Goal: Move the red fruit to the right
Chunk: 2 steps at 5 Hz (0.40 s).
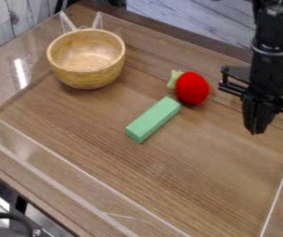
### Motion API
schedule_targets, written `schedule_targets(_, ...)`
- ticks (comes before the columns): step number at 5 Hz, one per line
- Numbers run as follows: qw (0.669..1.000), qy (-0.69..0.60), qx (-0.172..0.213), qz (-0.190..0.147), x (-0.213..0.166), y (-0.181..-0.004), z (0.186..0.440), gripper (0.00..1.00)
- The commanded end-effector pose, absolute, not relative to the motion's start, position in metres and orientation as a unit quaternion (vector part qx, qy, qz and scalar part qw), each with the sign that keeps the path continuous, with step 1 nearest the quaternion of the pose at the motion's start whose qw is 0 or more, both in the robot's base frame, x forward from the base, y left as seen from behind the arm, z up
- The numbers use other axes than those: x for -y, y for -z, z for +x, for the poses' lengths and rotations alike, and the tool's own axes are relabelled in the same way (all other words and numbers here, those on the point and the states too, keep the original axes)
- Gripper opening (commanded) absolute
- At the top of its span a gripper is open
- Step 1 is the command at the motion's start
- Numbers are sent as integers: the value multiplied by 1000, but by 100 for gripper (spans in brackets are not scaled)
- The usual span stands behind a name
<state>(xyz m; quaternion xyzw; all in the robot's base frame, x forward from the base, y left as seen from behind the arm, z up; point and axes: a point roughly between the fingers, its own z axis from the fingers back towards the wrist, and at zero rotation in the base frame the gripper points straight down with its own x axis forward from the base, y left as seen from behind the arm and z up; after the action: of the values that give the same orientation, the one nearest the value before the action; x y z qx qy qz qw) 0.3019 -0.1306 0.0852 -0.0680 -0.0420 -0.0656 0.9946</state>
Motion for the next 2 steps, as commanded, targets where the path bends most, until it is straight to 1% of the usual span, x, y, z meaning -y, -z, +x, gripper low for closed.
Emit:
schedule_targets(1,993,54,74,-73,121,-95,323,0)
schedule_targets(2,994,41,74,-70,108,-86,334,0)
